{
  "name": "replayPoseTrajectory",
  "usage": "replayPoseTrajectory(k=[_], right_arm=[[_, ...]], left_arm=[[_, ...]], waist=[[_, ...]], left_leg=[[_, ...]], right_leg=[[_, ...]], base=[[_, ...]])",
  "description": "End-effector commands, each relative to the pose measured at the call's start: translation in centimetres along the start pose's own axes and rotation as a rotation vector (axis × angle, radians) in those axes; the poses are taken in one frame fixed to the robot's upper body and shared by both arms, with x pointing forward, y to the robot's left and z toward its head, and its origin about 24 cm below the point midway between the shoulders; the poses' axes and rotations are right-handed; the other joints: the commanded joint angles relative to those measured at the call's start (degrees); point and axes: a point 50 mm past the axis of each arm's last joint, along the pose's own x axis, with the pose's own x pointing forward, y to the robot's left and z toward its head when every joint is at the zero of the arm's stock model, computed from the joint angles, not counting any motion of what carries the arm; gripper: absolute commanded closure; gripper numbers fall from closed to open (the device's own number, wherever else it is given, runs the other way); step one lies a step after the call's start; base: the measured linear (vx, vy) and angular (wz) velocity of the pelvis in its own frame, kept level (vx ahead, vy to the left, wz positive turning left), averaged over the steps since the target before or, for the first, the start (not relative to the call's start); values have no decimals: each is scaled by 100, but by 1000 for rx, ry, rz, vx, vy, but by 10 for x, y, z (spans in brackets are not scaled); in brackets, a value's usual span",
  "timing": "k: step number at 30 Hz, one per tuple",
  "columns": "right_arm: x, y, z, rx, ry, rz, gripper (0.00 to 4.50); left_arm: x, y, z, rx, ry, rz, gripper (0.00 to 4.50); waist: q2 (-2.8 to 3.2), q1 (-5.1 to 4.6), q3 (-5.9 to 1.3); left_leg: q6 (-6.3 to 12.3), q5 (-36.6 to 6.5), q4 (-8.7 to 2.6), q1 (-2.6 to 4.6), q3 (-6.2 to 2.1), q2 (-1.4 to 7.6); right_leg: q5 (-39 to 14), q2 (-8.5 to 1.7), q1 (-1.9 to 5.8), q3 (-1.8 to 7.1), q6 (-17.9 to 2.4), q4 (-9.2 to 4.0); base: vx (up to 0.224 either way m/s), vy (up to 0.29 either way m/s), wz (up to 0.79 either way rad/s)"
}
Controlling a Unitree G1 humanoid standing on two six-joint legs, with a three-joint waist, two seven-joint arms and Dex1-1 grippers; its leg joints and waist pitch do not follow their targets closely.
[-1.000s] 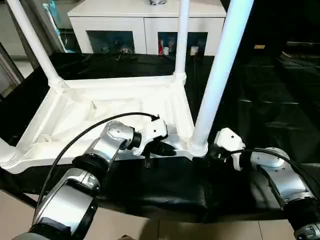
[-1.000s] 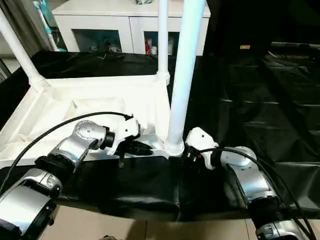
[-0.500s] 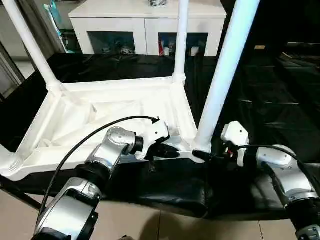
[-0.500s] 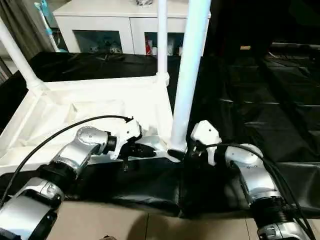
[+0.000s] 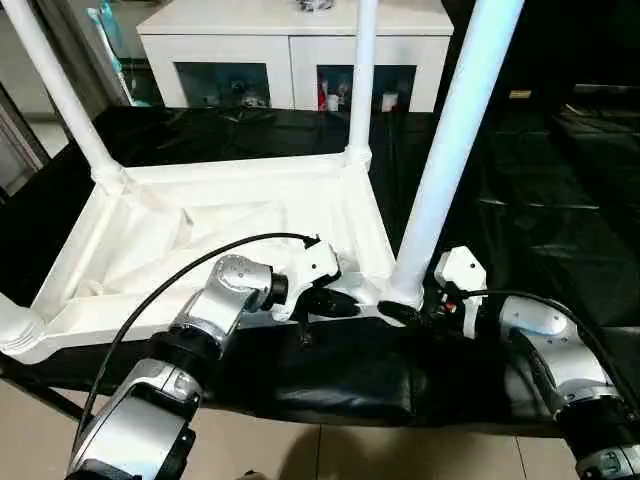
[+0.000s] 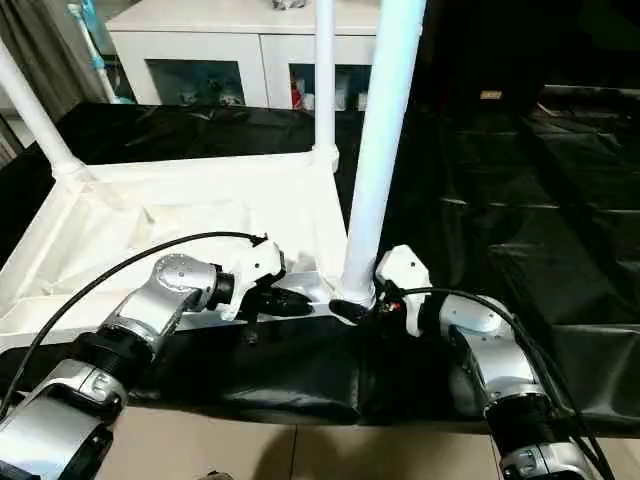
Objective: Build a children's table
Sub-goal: Rotate leg to tighten
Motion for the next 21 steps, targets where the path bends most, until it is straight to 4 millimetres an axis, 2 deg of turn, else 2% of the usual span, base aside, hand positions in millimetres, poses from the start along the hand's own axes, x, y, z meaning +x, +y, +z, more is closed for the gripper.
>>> replayPoseTrajectory(k=[1,7,10,13,15,16,18,21], right_arm=[[-1,-3,1,5,-4,-2,165],[0,-3,1,9,-8,4,175],[1,-3,1,13,-12,3,176],[6,-4,-1,40,-22,-50,176],[12,-9,-5,56,-6,-156,176],[17,-11,-7,78,-7,-224,176],[23,-12,-8,114,-16,-288,176],[40,-11,-8,188,-32,-384,177]], left_arm=[[1,-5,-16,-65,33,-4,450],[-2,-3,-16,-67,38,2,450],[-3,-2,-17,-71,41,6,450],[-5,0,-19,-91,50,28,450],[-6,3,-20,-117,56,76,450],[-6,7,-20,-142,56,128,450],[-6,10,-20,-170,54,184,450],[0,14,-18,-217,43,271,450]], waist=[[-137,8,-379],[-127,8,-377],[-142,1,-378],[-137,-10,-375],[-134,-38,-364],[-135,-93,-341],[-132,-178,-340],[-137,-220,-331]], left_leg=[[531,-1305,-401,62,-39,89],[535,-1303,-401,60,-40,87],[533,-1301,-398,61,-36,83],[523,-1324,-404,59,-39,84],[472,-1384,-417,53,-43,80],[384,-1518,-444,35,-55,61],[214,-1726,-456,77,-68,51],[221,-1754,-465,77,-65,53]], right_leg=[[-1271,-205,304,106,-1346,-373],[-1299,-206,306,103,-1343,-374],[-1272,-200,305,103,-1344,-373],[-1332,-206,303,103,-1338,-377],[-1448,-211,294,100,-1327,-384],[-1707,-204,294,88,-1270,-405],[-2191,-216,272,87,-1131,-459],[-2017,-193,262,95,-1165,-463]], base=[[0,0,0],[0,0,0],[0,0,0],[0,0,0],[0,0,0],[0,0,0],[0,0,0],[0,0,0]])
